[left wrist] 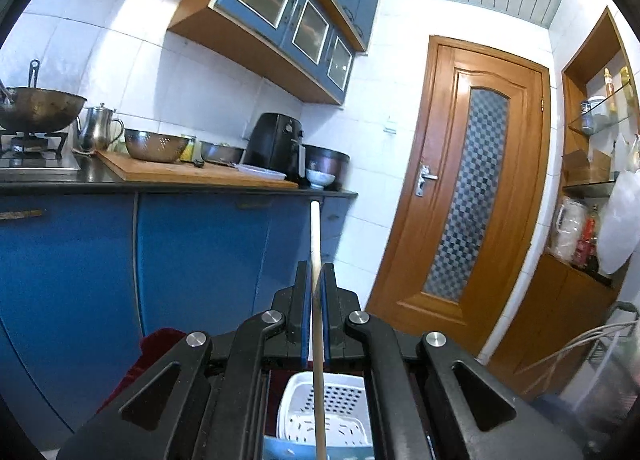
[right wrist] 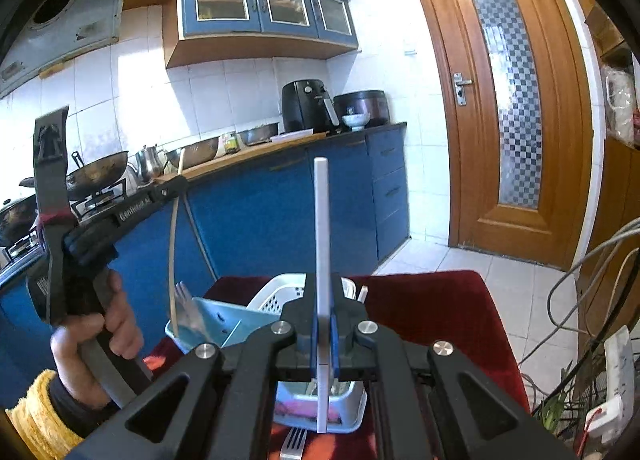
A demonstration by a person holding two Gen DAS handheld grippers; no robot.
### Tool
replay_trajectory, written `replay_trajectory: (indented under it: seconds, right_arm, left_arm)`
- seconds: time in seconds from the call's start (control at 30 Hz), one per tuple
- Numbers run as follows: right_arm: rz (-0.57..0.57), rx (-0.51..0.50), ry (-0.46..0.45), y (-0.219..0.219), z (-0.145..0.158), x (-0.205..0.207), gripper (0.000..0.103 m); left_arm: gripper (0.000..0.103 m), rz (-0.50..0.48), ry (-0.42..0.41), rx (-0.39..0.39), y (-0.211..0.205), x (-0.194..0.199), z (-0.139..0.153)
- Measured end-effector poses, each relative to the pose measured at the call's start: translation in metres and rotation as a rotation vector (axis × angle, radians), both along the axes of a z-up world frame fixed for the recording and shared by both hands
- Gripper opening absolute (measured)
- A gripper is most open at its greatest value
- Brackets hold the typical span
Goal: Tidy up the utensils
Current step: 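Lift both chopsticks and carry them over the blue holder, then lower the chopsticks into the holder and open both tools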
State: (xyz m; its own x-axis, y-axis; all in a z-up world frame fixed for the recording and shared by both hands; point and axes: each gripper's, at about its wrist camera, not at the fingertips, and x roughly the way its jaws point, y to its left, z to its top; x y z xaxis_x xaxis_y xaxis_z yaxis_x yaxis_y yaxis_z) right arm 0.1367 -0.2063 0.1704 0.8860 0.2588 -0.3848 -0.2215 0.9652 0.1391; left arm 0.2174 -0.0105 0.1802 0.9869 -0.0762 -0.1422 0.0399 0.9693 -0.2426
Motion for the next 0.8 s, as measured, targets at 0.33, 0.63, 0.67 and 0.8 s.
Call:
replay_trajectory:
  seconds: [0.33,0.63,0.67,0.8]
  right_arm:
    - [-0.008,-0.04,-0.045,0.009,-0.008,0.026,0.006]
    - [-0.001,-0.068,-0.031,0.017,-0.027,0.041,0.006]
    - [0.001,-0.068,-0.024,0.017,-0.029,0.042,0.006]
    - [0.003,-0.063,-0.005,0.017,-0.036,0.043,0.006]
  left_arm:
    - [0.002,0.036,-0.003,0.011,-0.003,0.008,-0.035]
    - [0.002,0.016,0.023,0.038,-0.007,0.003,-0.058]
    - [0.002,0.02,0.021,0.044,-0.007,0.002,-0.06]
    - [0.002,0.019,0.013,0.052,-0.008,-0.005,-0.062]
